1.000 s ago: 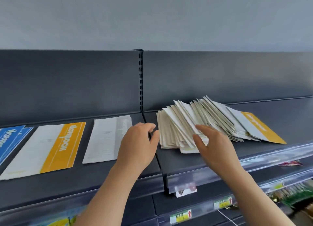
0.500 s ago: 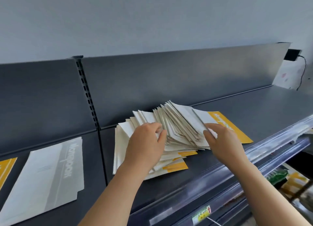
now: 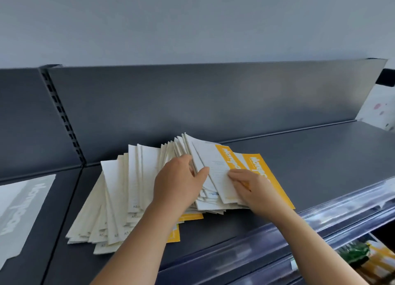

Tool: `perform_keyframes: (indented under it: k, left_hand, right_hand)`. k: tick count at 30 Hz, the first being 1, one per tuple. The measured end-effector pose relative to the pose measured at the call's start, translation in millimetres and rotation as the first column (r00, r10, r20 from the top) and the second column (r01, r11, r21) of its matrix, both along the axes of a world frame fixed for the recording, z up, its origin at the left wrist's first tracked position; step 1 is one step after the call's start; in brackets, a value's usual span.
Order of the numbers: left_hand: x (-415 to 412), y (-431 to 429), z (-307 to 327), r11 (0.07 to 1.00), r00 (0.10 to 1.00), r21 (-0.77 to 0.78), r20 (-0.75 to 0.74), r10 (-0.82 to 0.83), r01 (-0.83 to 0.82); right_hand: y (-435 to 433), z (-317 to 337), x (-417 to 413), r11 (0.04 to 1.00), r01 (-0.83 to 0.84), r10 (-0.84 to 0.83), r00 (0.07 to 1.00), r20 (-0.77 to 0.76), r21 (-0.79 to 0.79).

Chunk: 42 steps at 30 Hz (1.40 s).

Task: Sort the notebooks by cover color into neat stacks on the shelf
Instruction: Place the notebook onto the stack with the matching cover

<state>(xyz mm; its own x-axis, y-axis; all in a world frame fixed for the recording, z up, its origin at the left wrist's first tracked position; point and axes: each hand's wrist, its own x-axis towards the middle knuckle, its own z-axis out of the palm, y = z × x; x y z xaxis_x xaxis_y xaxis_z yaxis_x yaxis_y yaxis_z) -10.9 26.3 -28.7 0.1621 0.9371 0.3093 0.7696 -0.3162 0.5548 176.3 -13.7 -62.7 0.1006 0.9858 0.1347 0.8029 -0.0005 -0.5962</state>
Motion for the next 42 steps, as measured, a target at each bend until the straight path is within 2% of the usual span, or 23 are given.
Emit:
perform_keyframes:
  k: [4, 6, 8, 10, 12, 17, 20, 23, 28, 37, 42]
  left_hand:
    - [12, -4, -1, 0.99, 0.989, -0.028, -0.06, 0.135, -0.137]
    - [17, -4, -2, 0.98, 0.978, -0.059, -0.096, 0.186, -0.193]
    - [20, -2, -2, 0.972, 0.969, -0.078, -0.128, 0.213, -0.224]
    - [21, -3, -3, 0.97, 0.968, -0.088, -0.128, 0.215, -0.227]
    - [20, -4, -3, 0.97, 0.972, -0.106, -0.106, 0.207, -0.219]
    - [18, -8, 1, 0.974, 0.979, -0.107, -0.06, 0.193, -0.199]
    - [16, -14, 3, 0.977, 0.982, -0.108, 0.019, 0.19, -0.186]
    - [16, -21, 3, 0.978, 0.982, -0.134, 0.083, 0.172, -0.16]
    - [9, -28, 5, 0.972, 0.979, -0.198, 0.131, 0.156, -0.128]
    - [-3, -39, 8, 0.969, 0.956, -0.188, 0.215, 0.198, -0.158]
    - [-4, -43, 9, 0.965, 0.95, -0.194, 0.226, 0.217, -0.174]
  right_hand:
    - [1, 3, 7, 0.985, -0.17, 0.17, 0.984, -0.048, 0.007]
    - [1, 2, 17, 0.983, -0.181, 0.181, 0.981, -0.07, -0.003]
    - [1, 4, 31, 1.0, -0.016, 0.016, 0.998, -0.063, 0.001]
    - [0, 4, 47, 0.981, 0.19, -0.189, 0.982, 0.031, -0.04]
    - [-1, 1, 58, 0.959, 0.258, -0.246, 0.963, 0.11, -0.116]
    - [-2, 2, 51, 0.978, 0.15, -0.171, 0.974, -0.146, -0.143]
    - [-6, 10, 34, 0.985, 0.076, -0.116, 0.954, -0.275, -0.152]
    - [-7, 9, 22, 0.987, 0.022, -0.072, 0.946, -0.317, -0.157]
    - [-11, 17, 16, 0.995, 0.045, -0.078, 0.92, -0.385, -0.092]
    - [-8, 14, -6, 0.994, 0.001, -0.027, 0.972, -0.235, -0.112]
    - [-6, 13, -6, 0.994, 0.041, -0.057, 0.987, -0.149, -0.104]
